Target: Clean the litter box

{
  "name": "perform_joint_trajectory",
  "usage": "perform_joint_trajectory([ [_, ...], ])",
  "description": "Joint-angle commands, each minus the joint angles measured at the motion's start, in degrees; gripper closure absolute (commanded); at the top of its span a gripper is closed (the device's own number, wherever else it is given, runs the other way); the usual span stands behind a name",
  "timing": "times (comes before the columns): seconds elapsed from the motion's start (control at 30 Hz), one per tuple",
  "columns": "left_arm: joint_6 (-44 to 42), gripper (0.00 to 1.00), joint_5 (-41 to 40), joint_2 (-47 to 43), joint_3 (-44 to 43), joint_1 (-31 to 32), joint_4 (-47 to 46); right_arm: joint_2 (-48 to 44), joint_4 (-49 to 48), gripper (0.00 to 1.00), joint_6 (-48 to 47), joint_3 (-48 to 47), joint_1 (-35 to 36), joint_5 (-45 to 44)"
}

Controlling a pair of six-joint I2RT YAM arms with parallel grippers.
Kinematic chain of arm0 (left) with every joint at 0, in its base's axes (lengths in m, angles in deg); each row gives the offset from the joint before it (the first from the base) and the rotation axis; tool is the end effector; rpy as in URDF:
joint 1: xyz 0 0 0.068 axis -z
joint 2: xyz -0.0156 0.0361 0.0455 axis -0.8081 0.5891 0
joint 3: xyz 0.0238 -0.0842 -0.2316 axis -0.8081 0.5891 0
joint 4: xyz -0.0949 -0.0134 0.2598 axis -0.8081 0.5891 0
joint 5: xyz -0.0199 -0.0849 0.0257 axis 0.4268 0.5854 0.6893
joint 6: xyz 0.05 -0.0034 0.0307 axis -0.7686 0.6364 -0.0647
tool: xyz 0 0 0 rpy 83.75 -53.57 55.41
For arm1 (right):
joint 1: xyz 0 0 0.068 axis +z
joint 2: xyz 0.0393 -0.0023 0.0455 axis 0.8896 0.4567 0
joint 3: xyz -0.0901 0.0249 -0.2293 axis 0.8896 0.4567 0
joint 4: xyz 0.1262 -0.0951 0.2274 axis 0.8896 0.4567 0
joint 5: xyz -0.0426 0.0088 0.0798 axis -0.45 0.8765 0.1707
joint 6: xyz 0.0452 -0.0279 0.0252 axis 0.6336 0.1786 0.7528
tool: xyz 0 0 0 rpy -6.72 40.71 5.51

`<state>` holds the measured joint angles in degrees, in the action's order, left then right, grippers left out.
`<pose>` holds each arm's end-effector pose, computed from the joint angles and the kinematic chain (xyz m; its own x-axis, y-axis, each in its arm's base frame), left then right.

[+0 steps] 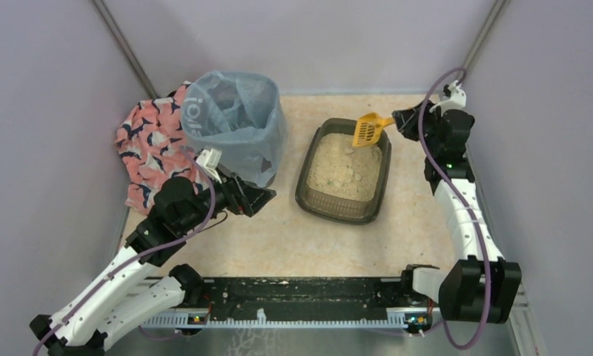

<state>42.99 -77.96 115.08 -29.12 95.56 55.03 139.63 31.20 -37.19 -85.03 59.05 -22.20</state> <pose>0.1481 -0.1387 0.3304 -0.4883 -0.2883 -0.8237 0.5761 0.6025 -0.5524 0.3016 -0.0067 0.3338 -0.2068 0.4908 -0.8464 -0.1622 0.8359 0.5244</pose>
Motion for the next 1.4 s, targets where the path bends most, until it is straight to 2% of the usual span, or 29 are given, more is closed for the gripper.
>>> perform_joint_trajectory([
  [0.0, -0.7, 0.01, -0.6, 0.0, 0.2, 0.0, -0.3, 3.4, 0.1, 1.00, -4.0, -1.6, 1.8, -7.5],
  [0.1, -1.8, 0.01, -0.7, 2.5, -1.9, 0.1, 2.0, 5.7, -0.4, 1.00, -5.3, -1.2, 3.4, -11.0],
  [0.27, -2.2, 0.01, -0.5, 4.0, -0.4, 0.0, -1.4, 10.1, -2.9, 1.00, -5.7, -1.4, 6.7, -12.7],
  [0.6, -2.5, 0.01, -2.6, 3.5, 0.5, 0.0, -0.7, 13.3, -4.8, 1.00, -6.6, -1.1, 6.9, -15.4],
  [1.03, -2.7, 0.01, -2.4, 5.0, 1.0, 0.0, -1.8, 19.9, -11.0, 1.00, -2.1, 0.8, 6.9, -5.9],
  [1.37, -2.0, 0.01, -1.8, 5.6, 2.1, 0.0, -2.9, 23.3, -20.8, 1.00, 4.6, 7.5, 7.0, 3.2],
])
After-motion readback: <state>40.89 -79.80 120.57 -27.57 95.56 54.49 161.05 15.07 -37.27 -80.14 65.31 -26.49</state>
